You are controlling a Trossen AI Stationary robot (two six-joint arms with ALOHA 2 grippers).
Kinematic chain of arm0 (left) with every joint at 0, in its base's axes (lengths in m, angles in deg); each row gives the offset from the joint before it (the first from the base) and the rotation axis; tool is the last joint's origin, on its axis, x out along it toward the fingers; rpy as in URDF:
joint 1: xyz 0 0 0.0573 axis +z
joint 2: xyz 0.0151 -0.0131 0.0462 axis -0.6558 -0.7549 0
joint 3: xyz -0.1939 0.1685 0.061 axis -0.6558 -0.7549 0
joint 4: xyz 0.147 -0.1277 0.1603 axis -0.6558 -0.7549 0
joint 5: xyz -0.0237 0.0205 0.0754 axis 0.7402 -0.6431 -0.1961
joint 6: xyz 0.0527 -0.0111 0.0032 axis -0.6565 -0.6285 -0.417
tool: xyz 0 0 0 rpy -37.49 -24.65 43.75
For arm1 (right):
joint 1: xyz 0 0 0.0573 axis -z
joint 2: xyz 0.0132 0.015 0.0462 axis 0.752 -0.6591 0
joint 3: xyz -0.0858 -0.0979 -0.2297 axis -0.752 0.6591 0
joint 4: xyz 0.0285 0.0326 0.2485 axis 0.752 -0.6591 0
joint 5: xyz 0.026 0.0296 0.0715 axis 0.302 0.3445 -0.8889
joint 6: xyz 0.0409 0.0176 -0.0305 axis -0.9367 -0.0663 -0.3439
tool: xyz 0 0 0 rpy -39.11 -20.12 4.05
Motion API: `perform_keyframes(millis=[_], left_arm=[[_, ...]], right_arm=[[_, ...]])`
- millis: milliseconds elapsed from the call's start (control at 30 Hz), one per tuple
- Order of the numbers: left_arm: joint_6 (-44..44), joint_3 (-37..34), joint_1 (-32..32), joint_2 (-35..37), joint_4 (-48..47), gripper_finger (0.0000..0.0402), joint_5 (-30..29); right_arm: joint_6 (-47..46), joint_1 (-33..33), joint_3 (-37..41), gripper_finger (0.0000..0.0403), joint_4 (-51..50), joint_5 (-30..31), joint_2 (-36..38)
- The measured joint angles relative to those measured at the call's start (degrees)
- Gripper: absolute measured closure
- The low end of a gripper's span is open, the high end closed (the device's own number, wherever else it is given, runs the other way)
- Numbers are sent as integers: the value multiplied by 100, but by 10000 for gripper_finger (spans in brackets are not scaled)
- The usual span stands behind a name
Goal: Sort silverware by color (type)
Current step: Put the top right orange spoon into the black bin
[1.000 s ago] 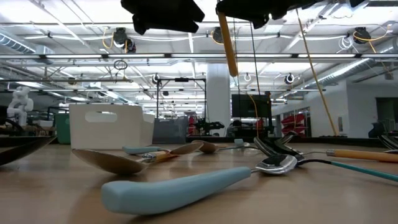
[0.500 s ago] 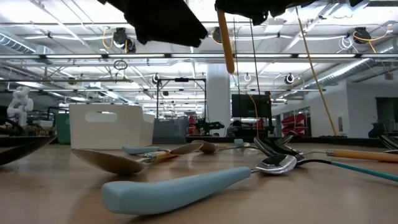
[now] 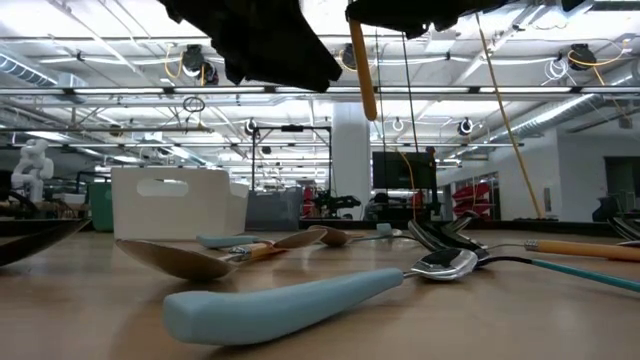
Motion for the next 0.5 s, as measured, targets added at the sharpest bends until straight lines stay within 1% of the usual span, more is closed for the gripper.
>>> perform_keyframes(millis=[67,167,267,333,400,500], left_arm=[[52,7,-5,97,-238,242,-8],[353,9,-3,259,-847,242,-19],[618,2,-56,432,-1693,243,-38],[790,13,-81,461,-2009,243,-62],[928,0,-152,527,-2491,243,-198],[1053,18,-170,571,-2825,243,-499]], right_arm=[[16,37,0,367,-9,8,0],[91,144,0,367,-31,8,0],[130,357,1,367,-63,12,0],[233,525,2,367,-129,14,0],[287,696,2,367,-173,7,0],[363,942,2,367,-202,-11,0]])
